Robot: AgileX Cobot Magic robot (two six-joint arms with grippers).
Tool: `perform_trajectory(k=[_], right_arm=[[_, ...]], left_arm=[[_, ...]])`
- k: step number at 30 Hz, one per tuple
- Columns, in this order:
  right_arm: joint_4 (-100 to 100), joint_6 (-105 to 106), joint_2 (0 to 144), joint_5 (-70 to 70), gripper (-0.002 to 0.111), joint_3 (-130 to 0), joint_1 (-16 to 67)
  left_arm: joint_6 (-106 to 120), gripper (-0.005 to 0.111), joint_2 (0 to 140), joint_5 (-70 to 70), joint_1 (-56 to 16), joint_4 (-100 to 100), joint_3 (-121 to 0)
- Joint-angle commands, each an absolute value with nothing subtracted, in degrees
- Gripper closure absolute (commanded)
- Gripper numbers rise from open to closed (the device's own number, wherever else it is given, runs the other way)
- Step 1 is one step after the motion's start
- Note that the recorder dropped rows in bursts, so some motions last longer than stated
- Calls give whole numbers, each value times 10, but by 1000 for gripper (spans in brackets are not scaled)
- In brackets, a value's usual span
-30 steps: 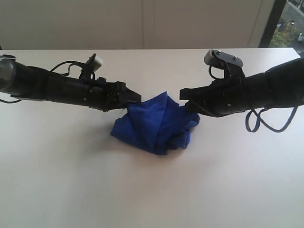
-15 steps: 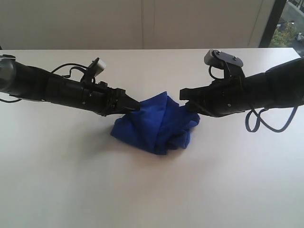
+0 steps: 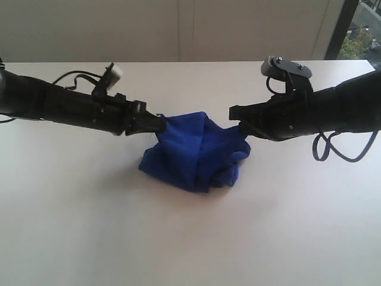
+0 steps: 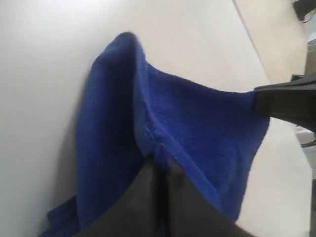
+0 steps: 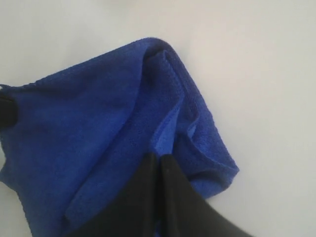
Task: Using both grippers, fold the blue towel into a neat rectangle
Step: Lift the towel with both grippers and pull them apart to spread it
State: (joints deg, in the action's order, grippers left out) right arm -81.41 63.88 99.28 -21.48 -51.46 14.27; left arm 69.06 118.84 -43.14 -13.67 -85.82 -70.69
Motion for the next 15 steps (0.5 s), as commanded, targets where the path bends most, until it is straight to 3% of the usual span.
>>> perform_trajectory(k=[1, 7, 15], right_arm=[[-807, 642, 934, -202, 108, -513, 136], [-749, 621, 872, -190, 108, -513, 136], [-508, 443, 767, -192, 108, -513, 136]], left_arm=[[678, 107, 1124, -526, -80, -852, -708], [585, 107, 1041, -568, -26, -717, -707], [506, 107, 895, -572, -20, -589, -707]])
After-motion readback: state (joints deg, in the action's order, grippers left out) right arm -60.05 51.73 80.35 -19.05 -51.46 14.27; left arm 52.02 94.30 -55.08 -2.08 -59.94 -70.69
